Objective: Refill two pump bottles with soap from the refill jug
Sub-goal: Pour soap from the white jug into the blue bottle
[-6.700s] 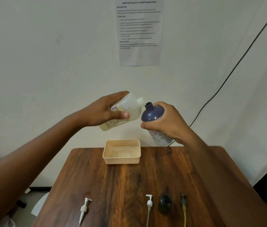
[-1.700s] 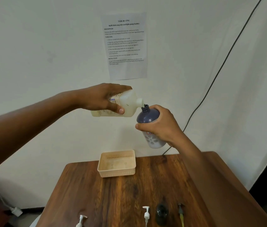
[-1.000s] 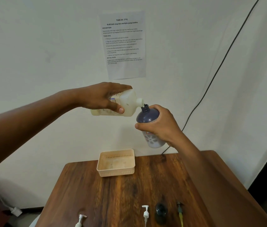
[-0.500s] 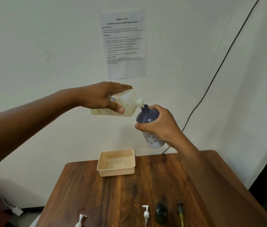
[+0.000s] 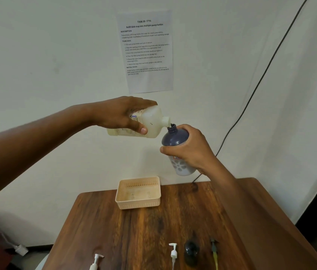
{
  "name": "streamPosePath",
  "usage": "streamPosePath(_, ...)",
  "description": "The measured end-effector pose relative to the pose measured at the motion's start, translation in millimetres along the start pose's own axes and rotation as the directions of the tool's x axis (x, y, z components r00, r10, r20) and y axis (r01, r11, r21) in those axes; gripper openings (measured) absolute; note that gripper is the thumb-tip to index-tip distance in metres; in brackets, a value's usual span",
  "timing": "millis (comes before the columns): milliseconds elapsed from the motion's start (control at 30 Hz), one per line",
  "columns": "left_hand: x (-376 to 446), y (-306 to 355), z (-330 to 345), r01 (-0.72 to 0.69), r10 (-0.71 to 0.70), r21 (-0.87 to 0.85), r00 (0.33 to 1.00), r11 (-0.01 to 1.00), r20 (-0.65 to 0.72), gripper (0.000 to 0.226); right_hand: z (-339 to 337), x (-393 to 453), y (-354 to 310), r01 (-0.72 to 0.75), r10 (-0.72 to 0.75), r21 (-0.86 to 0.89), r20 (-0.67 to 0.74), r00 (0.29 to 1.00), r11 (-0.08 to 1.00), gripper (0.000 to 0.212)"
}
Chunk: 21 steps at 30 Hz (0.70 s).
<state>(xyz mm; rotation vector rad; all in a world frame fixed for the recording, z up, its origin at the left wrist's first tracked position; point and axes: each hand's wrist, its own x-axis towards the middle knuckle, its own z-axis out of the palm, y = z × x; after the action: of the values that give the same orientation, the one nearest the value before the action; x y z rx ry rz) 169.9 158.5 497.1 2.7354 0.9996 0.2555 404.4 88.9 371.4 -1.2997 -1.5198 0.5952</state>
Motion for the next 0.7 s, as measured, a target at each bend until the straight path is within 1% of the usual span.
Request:
streamPosePath(200,0.1,-0.8,1.5,0.009,-0.009,0.008,1.000,1.000,0.003,0.088,0.9,-1.1,1.2,-0.004,0.004,0.001,0.005,1.000,1.000,0.065)
streamPosePath(333,0.5,-1.7,-0.1,0.014,-0.014,0.000,1.000,1.000,0.008,0.082,1.3,-1.9,0.3,-0.001,0.001,-0.002,0.001,1.000,1.000,0.066)
streamPosePath(533,0.6,-0.3,-0.1,0.034,-0.034,0.010,0.999,0.999,-0.005,0.084,-0.4,-2.9,-0.8,-0.005,0.005,0.005,0.001,1.000,1.000,0.064)
streamPosePath(700,1.8,2.0,-0.6,0.024,-0.024,0.023,1.000,0.999,0.003,0.081,-0.8,-3.2,-1.3,-0.005,0.005,0.004,0.010,1.000,1.000,0.066)
